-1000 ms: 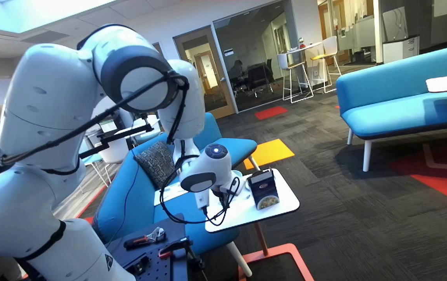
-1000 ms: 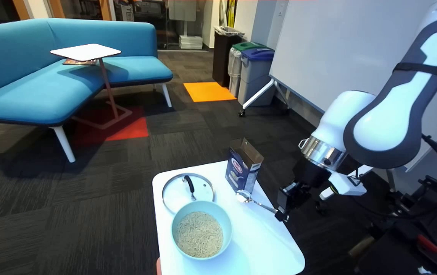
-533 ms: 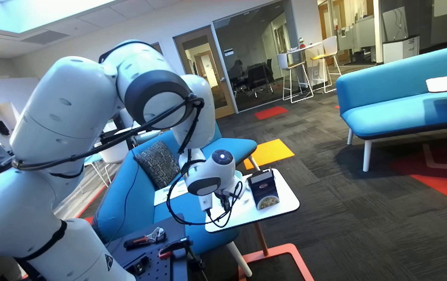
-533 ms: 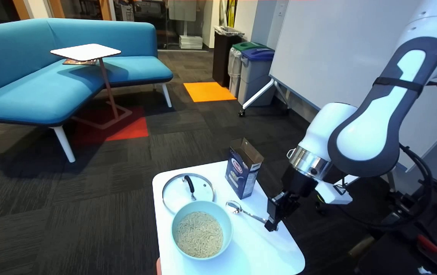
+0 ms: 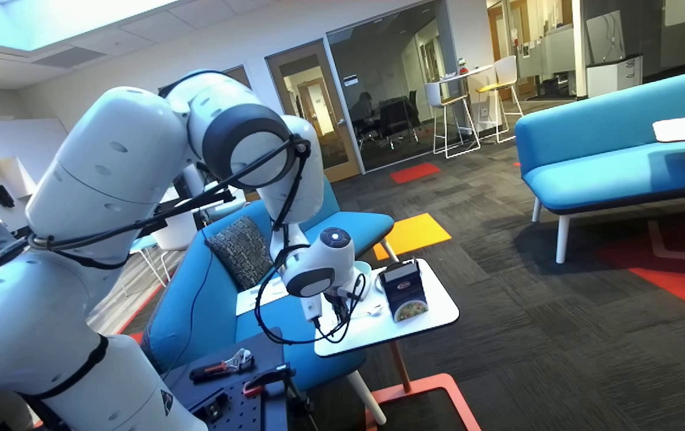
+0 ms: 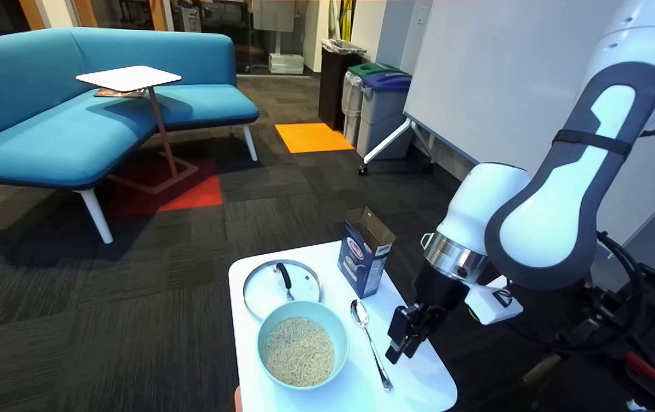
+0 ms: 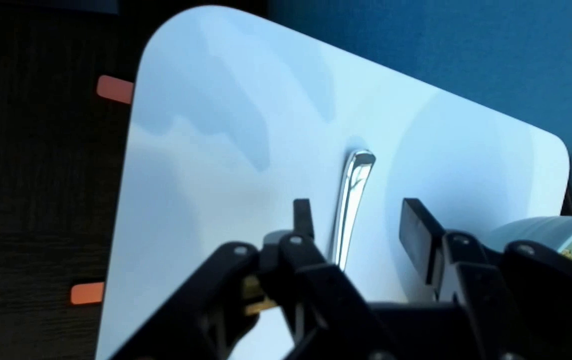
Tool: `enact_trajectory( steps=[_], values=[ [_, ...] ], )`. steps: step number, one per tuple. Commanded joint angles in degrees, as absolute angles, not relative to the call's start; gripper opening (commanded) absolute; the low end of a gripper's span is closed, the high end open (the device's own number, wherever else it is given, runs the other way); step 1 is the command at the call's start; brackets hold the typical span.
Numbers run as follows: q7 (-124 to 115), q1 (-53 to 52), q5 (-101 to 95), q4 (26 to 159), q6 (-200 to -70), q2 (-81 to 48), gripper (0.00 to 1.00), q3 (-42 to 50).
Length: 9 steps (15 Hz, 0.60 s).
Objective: Remove the spoon from the bowl.
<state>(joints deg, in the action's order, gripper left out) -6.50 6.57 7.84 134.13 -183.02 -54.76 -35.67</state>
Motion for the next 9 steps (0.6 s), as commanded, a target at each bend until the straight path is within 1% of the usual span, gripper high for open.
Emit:
enact_trajectory(
  steps=[1, 3, 4, 6, 9],
  values=[
    [-10.41, 0.81, 9.63, 137.56, -184.17, -46.73, 0.82, -33.32],
    [-12.56, -3.72, 10.77, 140.1, -184.25, -40.94, 0.97, -30.67],
    [-13.59, -5.93, 11.23, 141.32, -183.91, -38.07, 1.0, -29.31],
    [-15.68, -11.82, 12.49, 143.66, -183.33, -32.51, 1.0, -24.86],
    [-18.52, -22.0, 14.25, 147.64, -180.8, -23.32, 1.0, -15.69]
  ],
)
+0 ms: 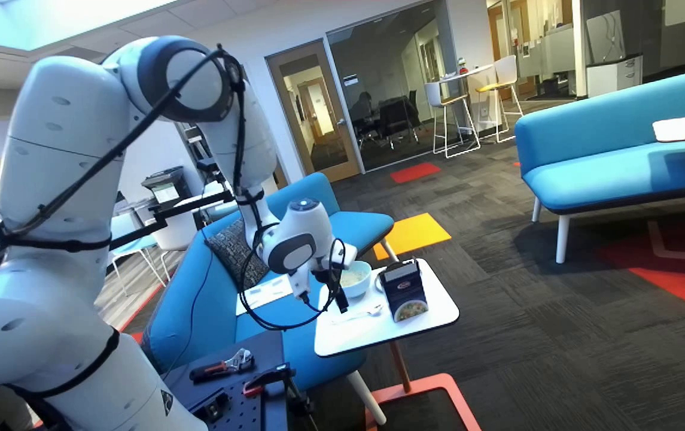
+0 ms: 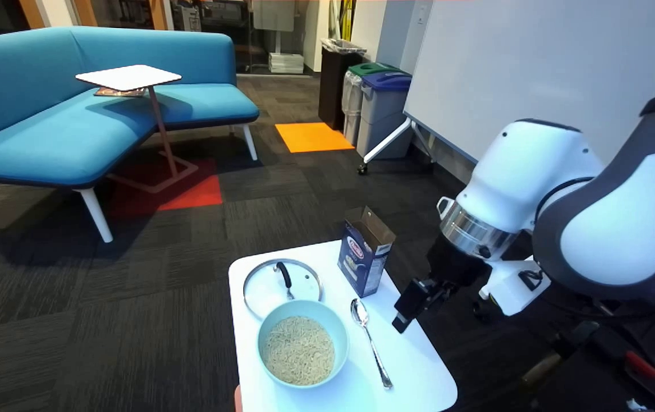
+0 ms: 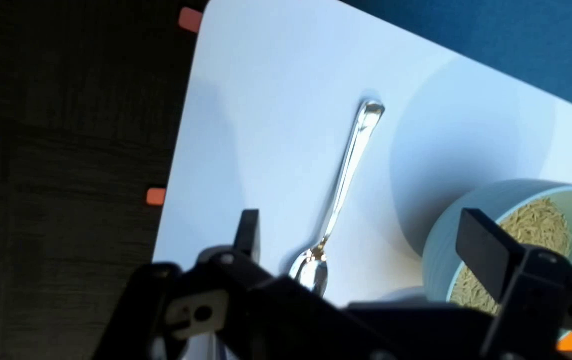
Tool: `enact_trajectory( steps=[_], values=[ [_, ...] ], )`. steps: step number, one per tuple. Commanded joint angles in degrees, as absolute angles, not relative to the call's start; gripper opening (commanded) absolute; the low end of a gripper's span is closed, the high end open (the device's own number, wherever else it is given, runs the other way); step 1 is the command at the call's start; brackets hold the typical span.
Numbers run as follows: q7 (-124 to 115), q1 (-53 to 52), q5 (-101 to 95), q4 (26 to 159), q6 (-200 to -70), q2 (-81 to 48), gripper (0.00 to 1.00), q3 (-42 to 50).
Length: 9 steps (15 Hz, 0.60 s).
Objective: Remove the spoon from the bowl.
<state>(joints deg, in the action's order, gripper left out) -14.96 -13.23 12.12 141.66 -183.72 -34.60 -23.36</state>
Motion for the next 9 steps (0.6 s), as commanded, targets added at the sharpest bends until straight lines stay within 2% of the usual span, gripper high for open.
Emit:
enact_trajectory(
  steps=[1, 6, 9],
  values=[
    [-19.26, -25.27, 14.37, 149.07, -179.3, -20.19, 1.0, -12.46],
    [-25.7, -40.28, 6.13, 152.73, -168.65, -8.61, 1.0, 5.84],
    [-31.48, -43.49, -2.73, 151.5, -162.31, -5.96, 1.0, 10.99]
  ],
)
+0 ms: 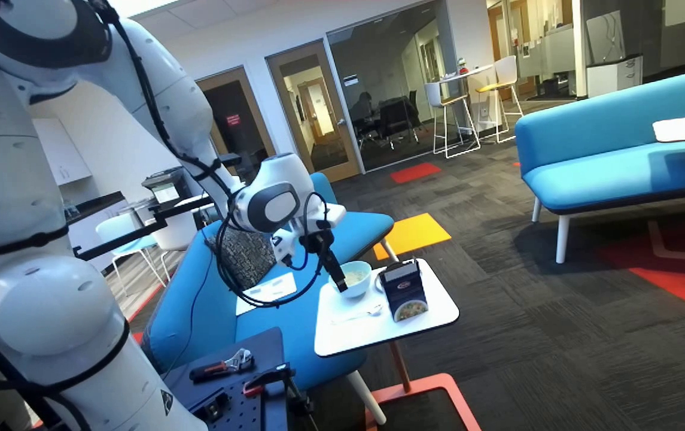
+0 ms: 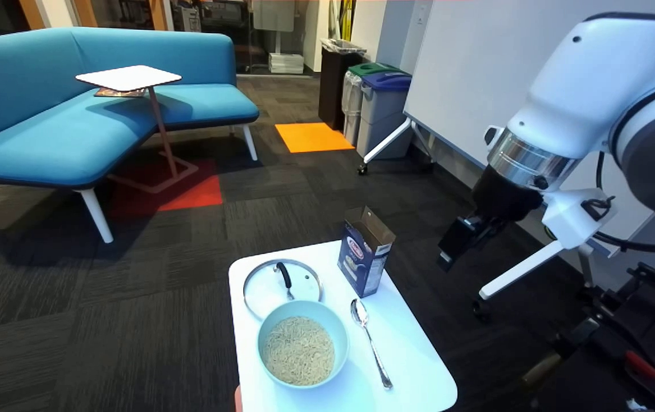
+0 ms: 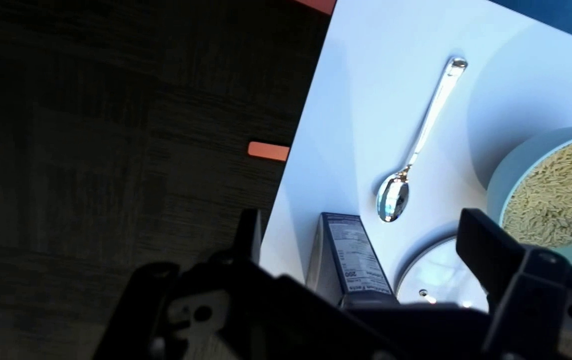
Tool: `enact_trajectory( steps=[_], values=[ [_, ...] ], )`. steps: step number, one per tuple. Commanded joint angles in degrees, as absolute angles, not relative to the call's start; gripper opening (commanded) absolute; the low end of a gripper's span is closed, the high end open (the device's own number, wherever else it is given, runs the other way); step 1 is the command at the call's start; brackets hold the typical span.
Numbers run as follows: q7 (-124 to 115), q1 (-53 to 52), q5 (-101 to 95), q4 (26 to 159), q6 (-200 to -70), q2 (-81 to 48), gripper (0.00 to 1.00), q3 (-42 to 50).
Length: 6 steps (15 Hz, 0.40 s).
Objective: Remove the spoon from the bowl.
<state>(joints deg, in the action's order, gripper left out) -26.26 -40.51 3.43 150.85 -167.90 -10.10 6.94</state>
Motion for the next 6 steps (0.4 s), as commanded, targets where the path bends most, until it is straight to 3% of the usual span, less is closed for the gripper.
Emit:
enact_trajectory(
  steps=[1, 6],
  values=[
    [-32.23, -38.09, -4.18, 150.92, -160.5, -5.58, 1.0, 5.55],
    [-31.21, -32.5, -3.91, 150.69, -163.59, -7.85, 1.0, 0.45]
  ],
)
